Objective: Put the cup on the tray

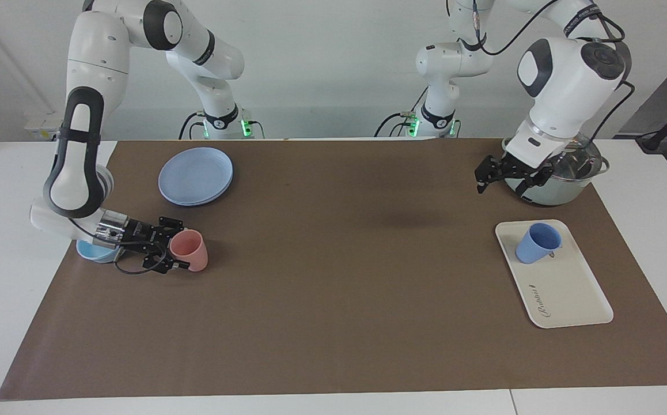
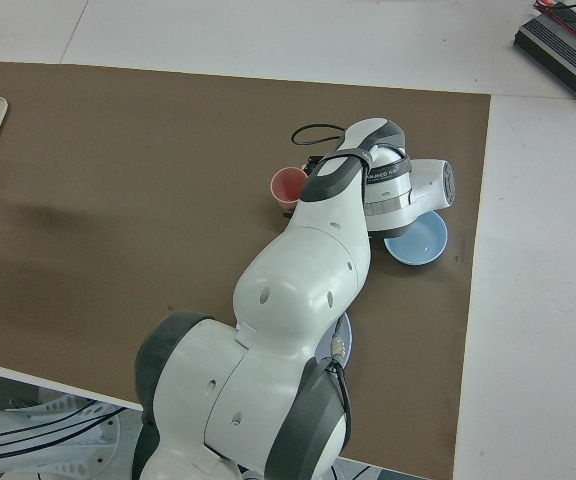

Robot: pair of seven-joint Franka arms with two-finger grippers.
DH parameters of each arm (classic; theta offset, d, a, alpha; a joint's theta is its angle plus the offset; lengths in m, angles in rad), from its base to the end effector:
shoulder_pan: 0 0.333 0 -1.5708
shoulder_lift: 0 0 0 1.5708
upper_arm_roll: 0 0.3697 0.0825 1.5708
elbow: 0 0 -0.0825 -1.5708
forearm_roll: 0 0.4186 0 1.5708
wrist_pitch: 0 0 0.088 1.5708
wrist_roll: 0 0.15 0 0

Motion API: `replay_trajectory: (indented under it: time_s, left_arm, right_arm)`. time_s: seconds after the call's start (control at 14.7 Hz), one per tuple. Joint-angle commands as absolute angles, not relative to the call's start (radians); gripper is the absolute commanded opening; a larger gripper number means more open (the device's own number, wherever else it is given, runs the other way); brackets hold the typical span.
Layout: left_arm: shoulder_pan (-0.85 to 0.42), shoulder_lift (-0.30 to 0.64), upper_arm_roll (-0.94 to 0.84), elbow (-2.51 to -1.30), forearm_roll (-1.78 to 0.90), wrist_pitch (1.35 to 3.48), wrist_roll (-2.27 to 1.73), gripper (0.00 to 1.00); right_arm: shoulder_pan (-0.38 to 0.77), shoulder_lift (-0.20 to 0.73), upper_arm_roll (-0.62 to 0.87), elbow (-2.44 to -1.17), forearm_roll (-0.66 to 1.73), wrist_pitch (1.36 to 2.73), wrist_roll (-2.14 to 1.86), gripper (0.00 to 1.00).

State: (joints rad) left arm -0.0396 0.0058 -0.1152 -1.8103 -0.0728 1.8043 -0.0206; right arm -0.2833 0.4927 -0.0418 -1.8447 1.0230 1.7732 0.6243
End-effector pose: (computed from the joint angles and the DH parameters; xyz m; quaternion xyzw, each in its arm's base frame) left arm 0.5885 -0.1009 0.5299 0.9976 -0.0584 -0.0090 0.0350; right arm 0.6450 -0.0991 0.2576 -0.6449 0.5880 0.3019 0.3836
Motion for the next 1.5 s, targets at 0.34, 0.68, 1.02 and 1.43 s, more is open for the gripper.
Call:
replay_trajectory:
  time_s: [0.34, 0.68, 1.02, 1.43]
  left_arm:
    - [-0.064, -0.043, -0.089, -1.685, -0.058, 1.613, -0.054, 1.0]
    - [-0.028, -0.058, -0.084, -1.663, -0.044, 1.552, 0.04, 1.0]
    - [0.003, -0.104, -0.081, -1.738, -0.046, 1.575, 0.041, 1.0]
    - [0.003, -0.094, -0.08, -1.696, -0.044, 1.542, 0.04, 1.0]
  right_arm:
    - [-0.279, 0.387, -0.041, -1.853, 0.835, 1.887, 0.574, 0.98]
    - [-0.221, 0.292, -0.038, -1.855, 0.63, 1.937, 0.571, 0.98]
    - [-0.092, 0.183, -0.037, -1.852, 0.277, 1.93, 0.509, 0.98]
    - [0.084, 0.1, -0.031, -1.853, 0.063, 1.921, 0.384, 0.98]
